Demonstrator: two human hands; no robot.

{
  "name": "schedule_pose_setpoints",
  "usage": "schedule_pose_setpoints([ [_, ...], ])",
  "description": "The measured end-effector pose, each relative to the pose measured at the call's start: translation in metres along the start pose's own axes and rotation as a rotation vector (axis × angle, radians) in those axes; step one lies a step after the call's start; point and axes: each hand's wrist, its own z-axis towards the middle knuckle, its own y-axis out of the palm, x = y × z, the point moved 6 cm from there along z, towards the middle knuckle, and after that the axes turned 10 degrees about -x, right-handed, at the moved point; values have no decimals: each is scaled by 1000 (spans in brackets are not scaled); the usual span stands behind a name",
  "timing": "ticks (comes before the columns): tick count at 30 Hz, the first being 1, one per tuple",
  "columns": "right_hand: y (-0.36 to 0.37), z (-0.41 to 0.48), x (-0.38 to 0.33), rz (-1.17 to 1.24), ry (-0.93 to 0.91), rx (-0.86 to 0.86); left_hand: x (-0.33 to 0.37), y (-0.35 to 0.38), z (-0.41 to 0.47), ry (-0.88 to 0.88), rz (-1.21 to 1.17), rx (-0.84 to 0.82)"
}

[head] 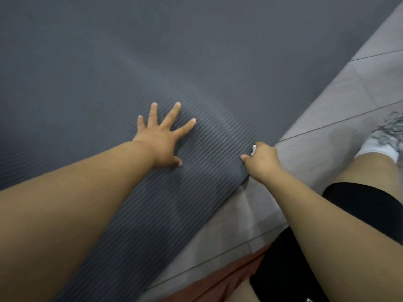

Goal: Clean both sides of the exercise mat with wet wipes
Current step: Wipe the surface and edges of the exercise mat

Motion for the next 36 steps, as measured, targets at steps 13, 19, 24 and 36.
schedule_pose_setpoints([
  [13,-81,73,27,-6,-119,399,53,-25,77,109,23,-50],
  [19,-72,92,36,-310,-141,253,65,-27,88,102,40,-6],
  [24,-80,76,27,-378,-4,257,60,-9,66,89,-28,51],
  [36,30,-11,-3,-437,-517,-21,12,69,-36,-15,-148,-35],
])
